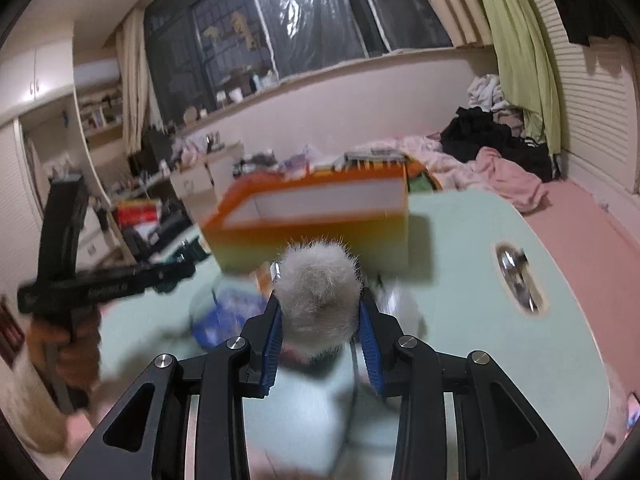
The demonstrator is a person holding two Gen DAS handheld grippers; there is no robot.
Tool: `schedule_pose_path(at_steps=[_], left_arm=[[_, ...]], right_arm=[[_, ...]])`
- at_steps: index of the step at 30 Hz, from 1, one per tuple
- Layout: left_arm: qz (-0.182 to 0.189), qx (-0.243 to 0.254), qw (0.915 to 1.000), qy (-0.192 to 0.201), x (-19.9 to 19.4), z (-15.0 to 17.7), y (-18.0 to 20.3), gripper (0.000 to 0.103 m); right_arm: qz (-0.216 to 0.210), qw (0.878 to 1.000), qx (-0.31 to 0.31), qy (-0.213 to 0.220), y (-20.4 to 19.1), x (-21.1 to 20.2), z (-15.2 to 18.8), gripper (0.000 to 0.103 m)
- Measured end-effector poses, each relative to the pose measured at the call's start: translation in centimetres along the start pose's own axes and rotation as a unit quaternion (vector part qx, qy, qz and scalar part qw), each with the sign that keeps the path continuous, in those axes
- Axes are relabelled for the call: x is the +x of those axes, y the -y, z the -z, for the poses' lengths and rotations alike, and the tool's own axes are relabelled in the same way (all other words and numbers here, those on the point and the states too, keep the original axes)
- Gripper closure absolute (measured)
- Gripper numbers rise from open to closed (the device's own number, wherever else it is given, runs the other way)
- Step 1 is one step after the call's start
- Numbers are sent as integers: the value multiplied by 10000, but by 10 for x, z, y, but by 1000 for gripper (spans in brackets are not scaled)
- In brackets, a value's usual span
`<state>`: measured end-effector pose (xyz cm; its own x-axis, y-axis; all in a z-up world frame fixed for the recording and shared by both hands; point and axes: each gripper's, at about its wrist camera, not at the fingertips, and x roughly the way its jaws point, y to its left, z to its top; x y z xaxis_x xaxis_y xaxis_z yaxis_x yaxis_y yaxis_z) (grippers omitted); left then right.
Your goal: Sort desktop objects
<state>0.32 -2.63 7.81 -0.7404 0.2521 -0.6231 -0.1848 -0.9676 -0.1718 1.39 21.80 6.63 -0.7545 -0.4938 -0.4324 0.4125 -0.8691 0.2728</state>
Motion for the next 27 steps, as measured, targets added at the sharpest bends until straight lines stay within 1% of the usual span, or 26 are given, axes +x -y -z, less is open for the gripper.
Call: schedule_pose_path(at_steps=[2, 4, 6, 7, 8, 9, 10, 11, 12, 13, 14, 15, 16, 17, 18, 19, 20, 21, 22, 23, 27], left_arm=[[86, -15, 9999, 132, 4, -24, 7, 78], [73, -106, 9994, 308, 15, -51, 9, 78], [63, -278, 9991, 312, 34, -70, 5, 77], [48, -421, 9989, 205, 47, -78, 1, 72], [-54, -629, 9980, -2, 63, -84, -6, 58], [-208, -876, 9958, -165, 73, -86, -13, 55], [-241, -1121, 9932, -202, 78, -84, -21, 54], [-80, -1332, 9910, -132, 76, -79, -29, 54], [85, -1416, 9899, -60, 72, -73, -33, 54], [219, -1423, 9896, 11, 66, -68, -35, 50], [271, -1362, 9903, 92, 57, -62, -36, 43], [257, -1300, 9910, 166, 50, -56, -36, 39], [220, -1216, 9920, 256, 41, -51, -35, 33], [176, -1104, 9932, 324, 31, -45, -33, 30], [147, -996, 9944, 317, 24, -39, -31, 29], [145, -855, 9959, 260, 19, -32, -27, 28], [202, -653, 9976, 131, 13, -20, -21, 27], [223, -552, 9982, 49, 8, -12, -19, 25], [219, -413, 9989, -79, 5, -2, -13, 23], [179, -290, 9991, -238, 4, 10, -8, 23], [89, -97, 9964, -836, 13, 47, 7, 23]], right_arm=[[-70, 9999, 94, -73, 2, 15, -26, 69], [6, 10000, 58, -55, 2, 33, -48, 69], [59, 9998, 127, -172, 5, 60, -70, 68], [28, 9994, 192, -295, 7, 76, -79, 67], [-46, 9984, 294, -482, 10, 94, -86, 66], [-97, 9973, 374, -622, 13, 108, -90, 65], [-106, 9966, 418, -701, 15, 117, -92, 65], [-56, 9959, 500, -752, 19, 123, -94, 65], [-33, 9956, 584, -738, 21, 123, -93, 63], [-87, 9954, 692, -660, 23, 117, -92, 61], [-179, 9952, 793, -537, 26, 108, -90, 54], [-210, 9955, 826, -404, 26, 95, -87, 50], [-188, 9960, 806, -340, 25, 88, -86, 49], [-157, 9967, 753, -273, 21, 77, -84, 47], [-144, 9972, 696, -243, 18, 67, -79, 42], [-135, 9976, 638, -233, 14, 58, -74, 39], [-74, 9980, 573, -257, 11, 48, -66, 33], [10, 9982, 512, -299, 7, 40, -58, 28], [112, 9984, 426, -360, 3, 33, -49, 26], [241, 9981, 318, -474, -2, 27, -37, 25], [572, 9926, 22, -1070, -14, 18, 12, 25]])
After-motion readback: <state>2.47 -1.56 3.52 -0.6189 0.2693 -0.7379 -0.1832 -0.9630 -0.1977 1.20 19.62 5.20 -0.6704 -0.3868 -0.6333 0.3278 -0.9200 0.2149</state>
